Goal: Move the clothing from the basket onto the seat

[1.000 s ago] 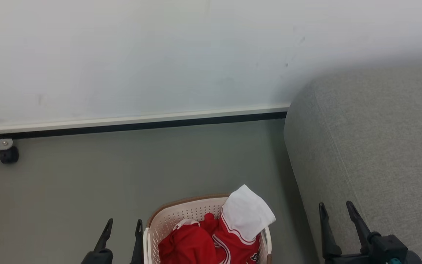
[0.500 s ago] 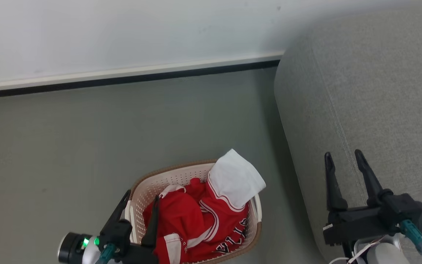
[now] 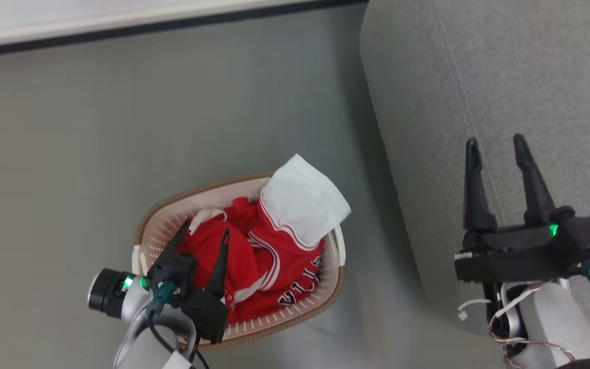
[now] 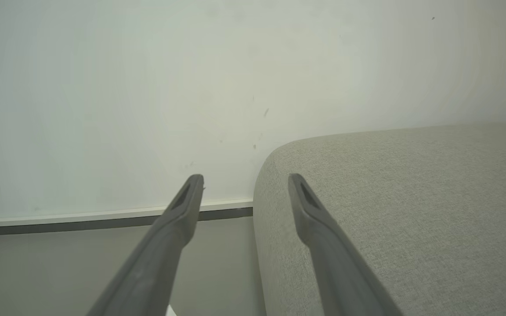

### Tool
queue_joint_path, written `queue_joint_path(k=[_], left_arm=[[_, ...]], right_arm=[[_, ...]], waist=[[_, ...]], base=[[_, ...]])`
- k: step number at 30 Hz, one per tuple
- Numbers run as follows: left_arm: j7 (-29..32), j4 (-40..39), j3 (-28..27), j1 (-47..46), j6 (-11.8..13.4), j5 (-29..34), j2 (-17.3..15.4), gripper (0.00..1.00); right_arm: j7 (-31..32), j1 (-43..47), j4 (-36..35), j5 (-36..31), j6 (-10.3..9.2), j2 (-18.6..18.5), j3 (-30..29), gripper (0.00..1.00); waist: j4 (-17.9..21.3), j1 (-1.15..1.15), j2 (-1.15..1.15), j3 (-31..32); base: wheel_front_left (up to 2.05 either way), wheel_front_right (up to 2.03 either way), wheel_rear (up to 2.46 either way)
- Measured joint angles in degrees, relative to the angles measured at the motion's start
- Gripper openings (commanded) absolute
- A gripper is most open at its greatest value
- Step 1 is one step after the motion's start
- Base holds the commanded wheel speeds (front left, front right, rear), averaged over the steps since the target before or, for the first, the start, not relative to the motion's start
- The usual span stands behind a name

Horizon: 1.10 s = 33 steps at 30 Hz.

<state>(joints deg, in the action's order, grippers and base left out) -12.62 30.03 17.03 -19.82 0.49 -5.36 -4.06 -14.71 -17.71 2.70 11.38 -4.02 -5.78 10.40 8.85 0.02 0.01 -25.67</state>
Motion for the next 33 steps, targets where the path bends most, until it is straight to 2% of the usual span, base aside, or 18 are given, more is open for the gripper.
queue_joint_path(k=[17, 20, 27, 33], left_arm=[[3.5, 10.8, 4.0, -12.2, -0.1, 3.6, 0.7, 1.00], [4.2, 12.1, 4.6, -14.4, -1.0, 4.2, 0.7, 1.00], [5.2, 14.1, 5.3, -18.8, -1.5, 5.5, 0.7, 1.00], [6.0, 17.8, 5.2, -22.0, 0.0, 6.7, 0.4, 1.00]], right_arm=[[0.0, -8.1, -7.3, -0.8, 0.00, 0.3, -1.5, 1.00], [0.0, -9.7, -8.5, -1.1, 0.00, 0.4, -1.4, 1.00], [0.0, -12.3, -10.3, -1.3, 0.01, 0.8, -1.2, 1.00], [0.0, -13.8, -10.3, -1.4, 0.49, 1.1, -0.9, 1.00]], waist=[[2.5, -0.01, 0.00, -15.8], [2.7, -0.01, 0.00, -18.4], [3.0, -0.01, -0.01, -23.6], [3.3, 0.00, 0.00, -28.0]], base=[[0.00, 0.00, 0.00], [0.00, 0.00, 0.00], [0.00, 0.00, 0.00], [0.00, 0.00, 0.00]])
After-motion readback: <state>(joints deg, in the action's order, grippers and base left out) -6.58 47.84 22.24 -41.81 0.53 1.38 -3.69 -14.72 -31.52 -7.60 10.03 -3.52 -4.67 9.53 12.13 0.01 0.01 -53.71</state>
